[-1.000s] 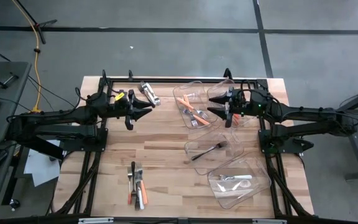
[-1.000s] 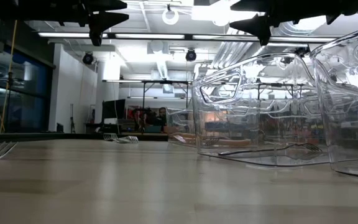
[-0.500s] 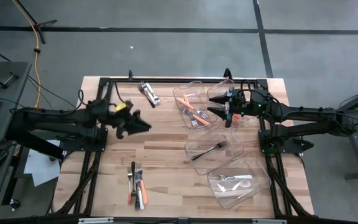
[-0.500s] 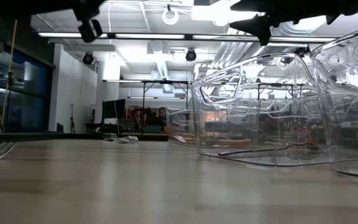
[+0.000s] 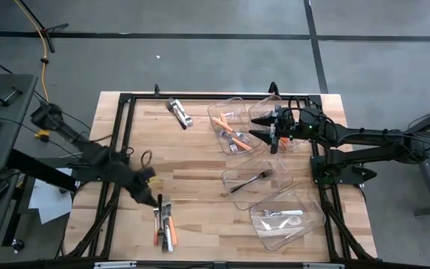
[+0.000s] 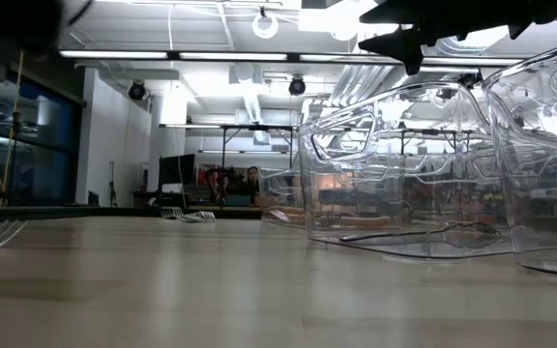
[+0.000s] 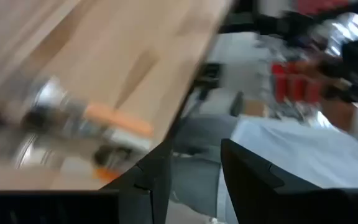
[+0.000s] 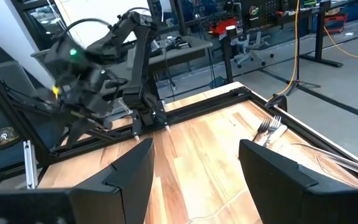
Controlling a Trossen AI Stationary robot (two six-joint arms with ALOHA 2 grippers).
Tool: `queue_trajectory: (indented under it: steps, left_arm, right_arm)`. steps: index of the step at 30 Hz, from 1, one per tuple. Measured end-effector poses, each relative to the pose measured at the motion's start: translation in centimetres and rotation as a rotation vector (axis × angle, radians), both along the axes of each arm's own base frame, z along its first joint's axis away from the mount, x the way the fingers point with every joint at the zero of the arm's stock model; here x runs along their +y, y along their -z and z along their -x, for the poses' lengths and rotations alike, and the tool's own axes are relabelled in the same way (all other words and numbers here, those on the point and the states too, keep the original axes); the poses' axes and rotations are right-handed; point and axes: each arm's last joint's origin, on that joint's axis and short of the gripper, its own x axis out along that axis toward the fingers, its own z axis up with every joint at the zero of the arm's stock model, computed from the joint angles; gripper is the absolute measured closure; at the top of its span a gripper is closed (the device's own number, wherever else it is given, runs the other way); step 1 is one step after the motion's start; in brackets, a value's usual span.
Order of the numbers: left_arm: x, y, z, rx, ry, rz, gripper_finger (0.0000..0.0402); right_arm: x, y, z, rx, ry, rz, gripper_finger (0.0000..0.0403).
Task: Sort silverware by color (type)
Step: Put the orange fork into the right transparent bin
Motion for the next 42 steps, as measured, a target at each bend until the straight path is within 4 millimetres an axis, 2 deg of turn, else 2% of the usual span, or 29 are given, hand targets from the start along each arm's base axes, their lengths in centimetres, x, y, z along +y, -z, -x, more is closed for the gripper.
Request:
queue_trajectory:
  steps: [5,9,12,16,22,26,34,42]
  left_arm:
    - [-2.3,1.4,1.4,0.184,-0.176,0.054,0.0277]
    - [-3.9,3.2,1.5,0.312,-0.277,0.063,0.0277]
    - [-5.1,4.5,1.2,0.429,-0.263,0.053,0.0277]
    - [-6.5,5.0,0.1,0.506,-0.244,0.029,0.0277]
    - [-7.1,6.2,-1.9,0.587,-0.327,-0.077,0.0277]
    - [-7.6,7.3,-2.5,0.652,-0.319,-0.107,0.0277]
    - [-8.1,8.6,-2.7,0.708,-0.328,-0.154,0.0277]
    - [-7.7,9.4,-2.5,0.757,-0.356,-0.217,0.0278]
  right_arm:
    - [0.0,0.0,0.0,0.005,-0.001,0.001,0.0183]
    - [0.0,0.0,0.0,0.006,-0.002,0.01,0.0183]
    - [0.0,0.1,0.0,0.014,-0.002,0.008,0.0183]
    - [0.0,0.3,0.0,0.031,-0.003,0.018,0.0183]
    - [-0.1,0.3,0.1,0.038,0.034,0.022,0.0183]
    - [-0.2,0.4,0.1,0.041,0.046,0.02,0.0183]
    - [-0.2,0.4,0.1,0.048,0.046,0.014,0.0183]
    - [-0.2,0.4,0.1,0.049,0.046,0.014,0.0183]
